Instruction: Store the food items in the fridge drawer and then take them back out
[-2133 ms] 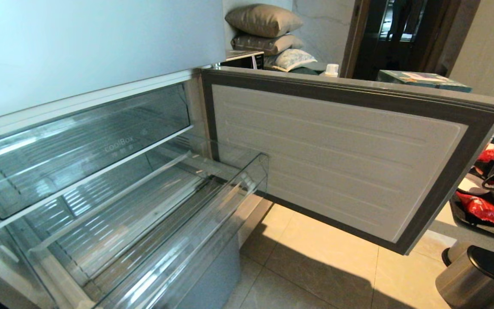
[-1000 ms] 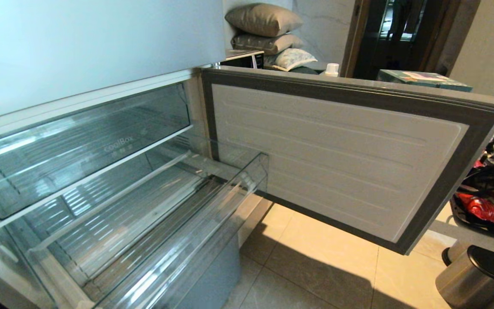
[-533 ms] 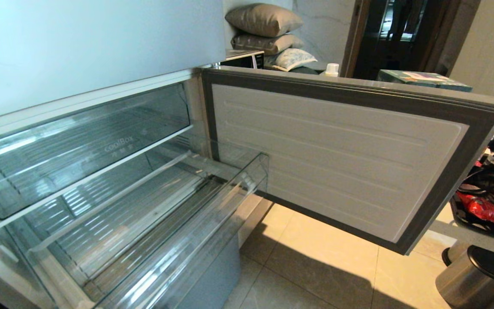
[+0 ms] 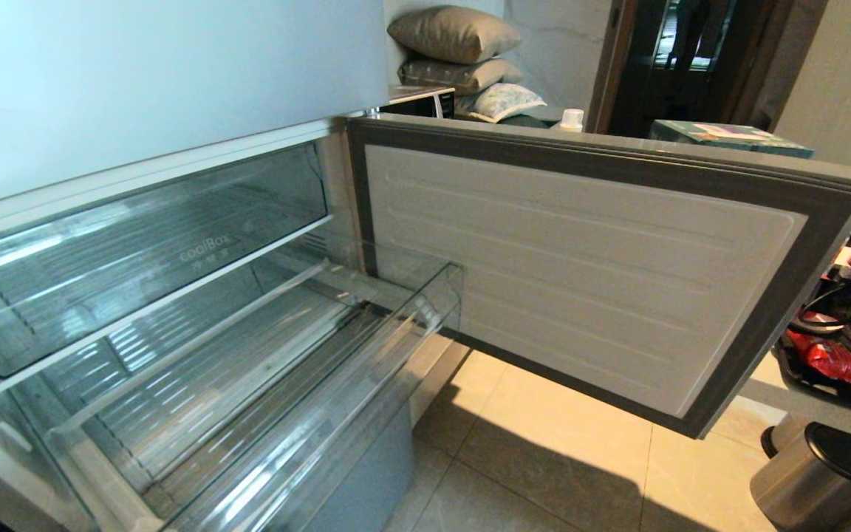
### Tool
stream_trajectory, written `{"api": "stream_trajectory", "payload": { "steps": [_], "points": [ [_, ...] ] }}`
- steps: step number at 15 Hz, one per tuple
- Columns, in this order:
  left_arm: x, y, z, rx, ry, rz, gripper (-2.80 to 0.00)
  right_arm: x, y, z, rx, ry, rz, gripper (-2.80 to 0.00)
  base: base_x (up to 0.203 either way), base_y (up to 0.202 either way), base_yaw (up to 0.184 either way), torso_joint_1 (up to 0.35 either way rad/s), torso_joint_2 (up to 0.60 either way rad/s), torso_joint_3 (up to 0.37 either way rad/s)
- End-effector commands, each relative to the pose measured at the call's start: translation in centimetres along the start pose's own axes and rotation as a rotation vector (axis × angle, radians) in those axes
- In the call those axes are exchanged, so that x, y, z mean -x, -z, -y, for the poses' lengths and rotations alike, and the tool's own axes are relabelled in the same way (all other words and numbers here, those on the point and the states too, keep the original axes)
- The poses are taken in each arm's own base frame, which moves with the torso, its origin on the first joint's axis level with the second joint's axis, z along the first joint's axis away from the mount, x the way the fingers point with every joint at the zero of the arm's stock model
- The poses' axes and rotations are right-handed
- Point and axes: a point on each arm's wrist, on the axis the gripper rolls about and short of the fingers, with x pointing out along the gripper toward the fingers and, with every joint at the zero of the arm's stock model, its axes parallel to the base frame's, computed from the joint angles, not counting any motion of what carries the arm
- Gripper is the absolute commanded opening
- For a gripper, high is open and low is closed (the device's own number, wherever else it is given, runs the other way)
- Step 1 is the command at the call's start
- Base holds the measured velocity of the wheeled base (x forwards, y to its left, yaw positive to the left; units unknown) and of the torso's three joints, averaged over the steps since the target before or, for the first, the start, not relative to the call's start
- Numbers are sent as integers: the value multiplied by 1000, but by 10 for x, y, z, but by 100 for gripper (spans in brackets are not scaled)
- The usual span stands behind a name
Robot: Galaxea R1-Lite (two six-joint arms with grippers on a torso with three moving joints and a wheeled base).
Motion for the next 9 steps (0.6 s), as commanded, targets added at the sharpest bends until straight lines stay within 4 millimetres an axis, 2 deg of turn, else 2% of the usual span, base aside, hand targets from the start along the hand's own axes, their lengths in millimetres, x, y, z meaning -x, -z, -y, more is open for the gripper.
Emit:
{"api": "stream_trajectory", "payload": {
  "steps": [1, 9],
  "points": [
    [0, 0, 0, 0, 0, 1, -280, 8, -6, -2, 3, -3, 12, 0, 0, 0, 0, 0, 0, 0],
    [0, 0, 0, 0, 0, 1, -280, 14, -4, -31, 40, -40, -7, 0, 0, 0, 0, 0, 0, 0]
  ]
}}
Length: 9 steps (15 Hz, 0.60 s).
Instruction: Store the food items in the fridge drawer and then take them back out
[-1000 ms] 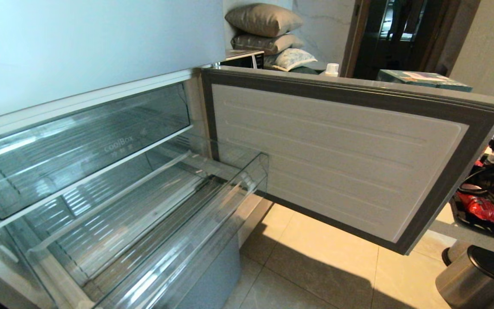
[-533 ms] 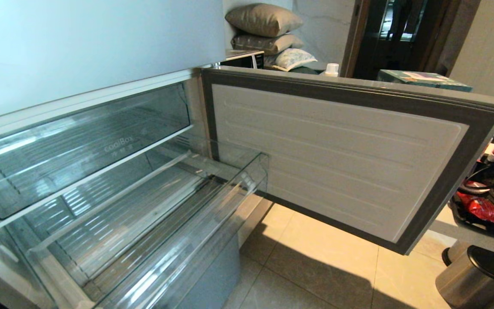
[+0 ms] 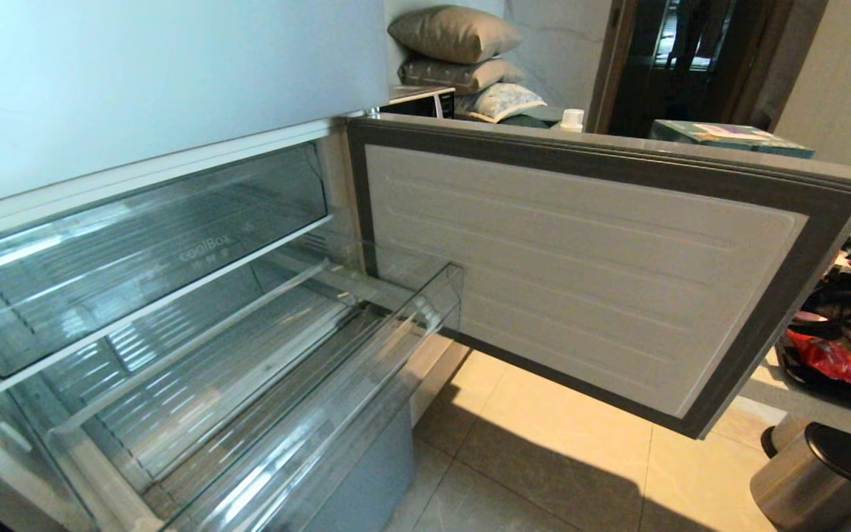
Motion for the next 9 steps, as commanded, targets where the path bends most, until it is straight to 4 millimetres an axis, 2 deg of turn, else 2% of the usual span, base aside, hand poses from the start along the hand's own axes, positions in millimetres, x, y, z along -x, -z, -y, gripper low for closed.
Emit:
{"api": "stream_trajectory", "payload": {
  "steps": [1, 4, 6, 9],
  "points": [
    [0, 0, 0, 0, 0, 1, -280, 3, -3, -6, 4, -11, 6, 0, 0, 0, 0, 0, 0, 0],
    [0, 0, 0, 0, 0, 1, -280, 3, -1, -7, 3, -13, 1, 0, 0, 0, 0, 0, 0, 0],
    [0, 0, 0, 0, 0, 1, -280, 8, -7, -9, 7, -19, 15, 0, 0, 0, 0, 0, 0, 0],
    [0, 0, 0, 0, 0, 1, -280, 25, -21, -14, 12, -25, 41, 0, 0, 0, 0, 0, 0, 0]
  ]
}}
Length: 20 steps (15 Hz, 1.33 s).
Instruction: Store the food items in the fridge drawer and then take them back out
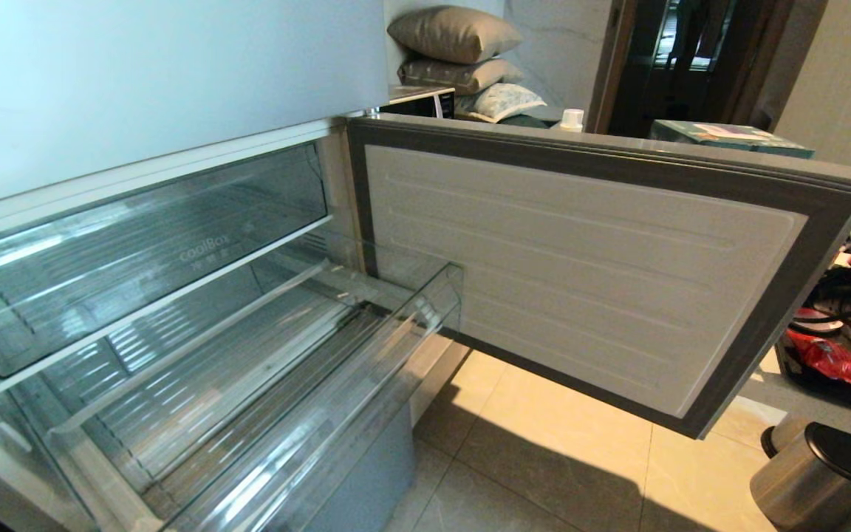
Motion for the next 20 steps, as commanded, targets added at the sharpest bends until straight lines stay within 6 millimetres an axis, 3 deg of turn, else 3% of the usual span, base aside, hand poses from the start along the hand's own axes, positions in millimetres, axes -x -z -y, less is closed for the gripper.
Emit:
{"api": "stream_trajectory", "payload": {
  "steps": [1, 4, 5, 6, 9, 15, 18, 20],
  "points": [
    [0, 0, 0, 0, 0, 1, -280, 20, -17, -5, 7, -7, 38, 0, 0, 0, 0, 0, 0, 0],
    [0, 0, 0, 0, 0, 1, -280, 48, -31, -11, 13, -11, 67, 0, 0, 0, 0, 0, 0, 0],
    [0, 0, 0, 0, 0, 1, -280, 59, -34, -13, 14, -12, 72, -249, 0, 0, 0, 0, 0, 0],
    [0, 0, 0, 0, 0, 1, -280, 69, -36, -15, 14, -12, 76, -280, 0, 0, 0, 0, 0, 0],
    [0, 0, 0, 0, 0, 1, -280, 129, -44, -24, 14, -10, 108, -280, 0, 0, 0, 0, 0, 0],
    [0, 0, 0, 0, 0, 1, -280, 284, -32, -48, 41, -2, 282, -280, 0, 0, 0, 0, 0, 0],
    [0, 0, 0, 0, 0, 1, -280, 356, 4, -65, 63, -75, 366, -280, 0, 0, 0, 0, 0, 0],
    [0, 0, 0, 0, 0, 1, -280, 383, 45, -71, 84, -187, 339, -280, 0, 0, 0, 0, 0, 0]
  ]
}}
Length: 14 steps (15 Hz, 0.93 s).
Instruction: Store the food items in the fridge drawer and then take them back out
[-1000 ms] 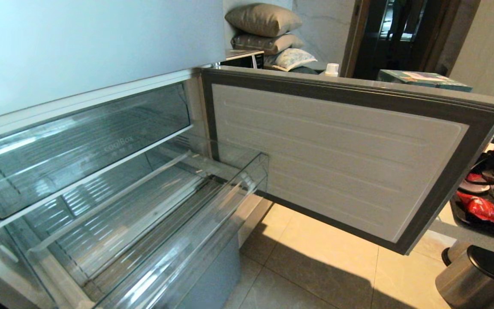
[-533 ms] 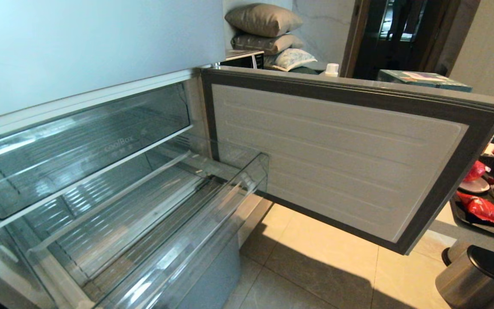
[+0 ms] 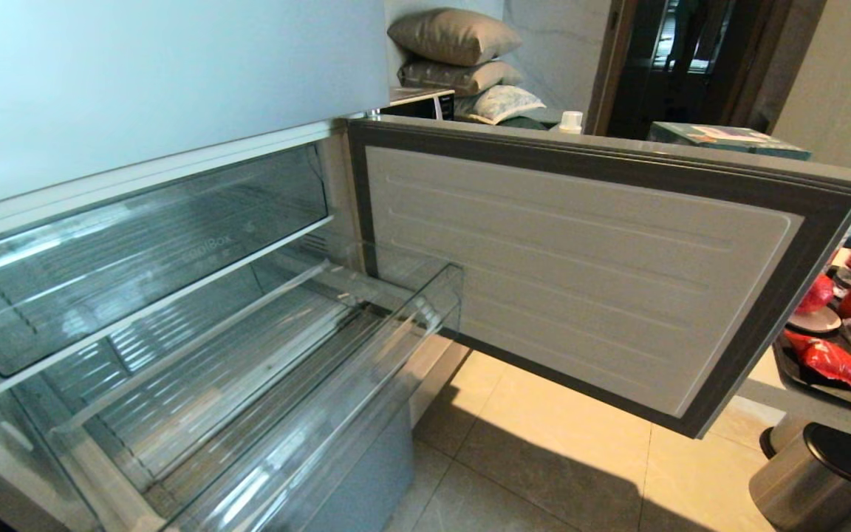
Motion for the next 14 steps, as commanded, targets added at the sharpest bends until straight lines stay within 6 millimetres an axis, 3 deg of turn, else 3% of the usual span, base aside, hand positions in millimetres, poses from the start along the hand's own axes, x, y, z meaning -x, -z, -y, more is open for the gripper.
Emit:
{"api": "stream_trajectory", "payload": {
  "steps": [1, 5, 10, 14],
  "points": [
    [0, 0, 0, 0, 0, 1, -280, 60, 32, -13, 22, -136, 76, -280, 0, 0, 0, 0, 0, 0],
    [0, 0, 0, 0, 0, 1, -280, 90, 111, -12, 67, -234, -90, -280, 0, 0, 0, 0, 0, 0],
    [0, 0, 0, 0, 0, 1, -280, 117, 134, -5, 85, -153, 1, -280, 0, 0, 0, 0, 0, 0],
    [0, 0, 0, 0, 0, 1, -280, 118, 137, -4, 68, -137, 5, -280, 0, 0, 0, 0, 0, 0]
  ]
}}
